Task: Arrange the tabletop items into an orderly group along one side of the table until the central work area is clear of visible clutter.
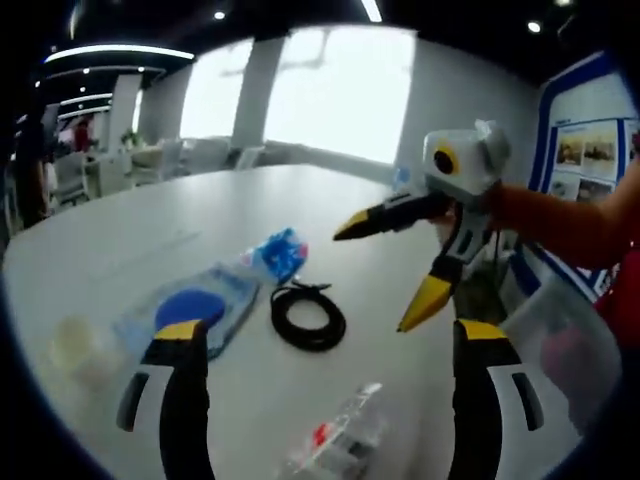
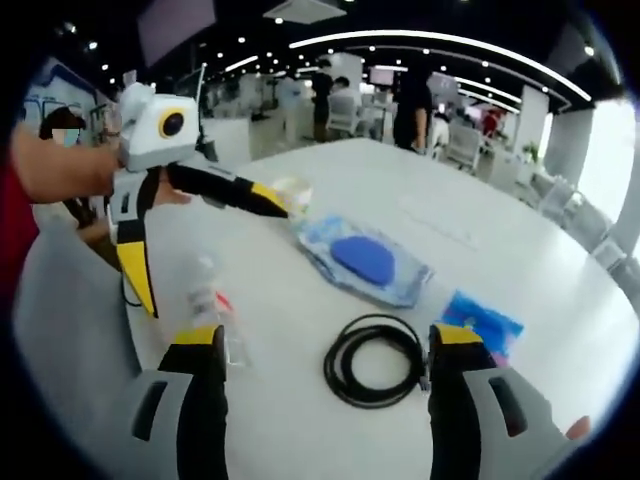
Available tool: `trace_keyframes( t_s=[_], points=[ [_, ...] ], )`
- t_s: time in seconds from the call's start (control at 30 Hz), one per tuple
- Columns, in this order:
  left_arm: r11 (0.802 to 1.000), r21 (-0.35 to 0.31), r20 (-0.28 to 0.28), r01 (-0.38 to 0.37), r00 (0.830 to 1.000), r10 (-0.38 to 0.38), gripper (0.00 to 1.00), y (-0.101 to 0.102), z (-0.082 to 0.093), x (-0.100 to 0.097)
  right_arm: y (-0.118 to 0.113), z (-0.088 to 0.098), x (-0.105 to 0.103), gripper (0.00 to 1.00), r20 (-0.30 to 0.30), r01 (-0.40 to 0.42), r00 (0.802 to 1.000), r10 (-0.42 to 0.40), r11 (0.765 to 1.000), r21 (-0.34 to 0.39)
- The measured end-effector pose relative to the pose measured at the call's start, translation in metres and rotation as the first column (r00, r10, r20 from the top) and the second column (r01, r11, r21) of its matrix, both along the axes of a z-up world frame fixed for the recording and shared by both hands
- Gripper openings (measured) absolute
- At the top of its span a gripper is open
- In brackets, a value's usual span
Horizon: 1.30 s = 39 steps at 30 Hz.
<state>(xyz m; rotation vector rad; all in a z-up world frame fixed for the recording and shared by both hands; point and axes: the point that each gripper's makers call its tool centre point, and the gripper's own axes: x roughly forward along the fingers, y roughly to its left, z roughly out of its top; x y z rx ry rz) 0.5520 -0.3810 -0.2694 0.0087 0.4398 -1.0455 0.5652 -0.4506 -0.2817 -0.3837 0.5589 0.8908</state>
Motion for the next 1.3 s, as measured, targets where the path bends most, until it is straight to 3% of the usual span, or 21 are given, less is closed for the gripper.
trace_keyframes(
  t_s=[0.3, 0.53, 0.83, 1.03, 1.3],
  points=[
    [0.998, -0.022, 0.006, -0.067, 0.998, 0.067, 0.99, 0.035, 0.005, -0.011, 0.033, -0.003, -0.018, 0.83, -0.012, -0.108, 0.994, 0.108, 0.992, -0.059],
    [0.993, -0.018, 0.008, -0.116, 0.993, 0.116, 0.99, 0.067, 0.002, -0.025, 0.059, -0.014, -0.033, 0.83, -0.041, -0.208, 0.978, 0.204, 0.971, -0.115],
    [0.980, -0.040, 0.002, -0.193, 0.981, 0.193, 0.99, 0.104, -0.001, -0.039, 0.094, -0.031, -0.055, 0.82, -0.115, -0.349, 0.936, 0.332, 0.919, -0.185],
    [0.976, -0.056, 0.005, -0.210, 0.978, 0.211, 0.99, 0.114, 0.000, -0.047, 0.113, -0.040, -0.064, 0.82, -0.148, -0.411, 0.910, 0.387, 0.887, -0.210],
    [0.977, -0.082, 0.025, -0.198, 0.979, 0.201, 0.99, 0.123, 0.011, -0.069, 0.118, -0.056, -0.069, 0.81, -0.222, -0.472, 0.878, 0.424, 0.844, -0.254]
  ],
)
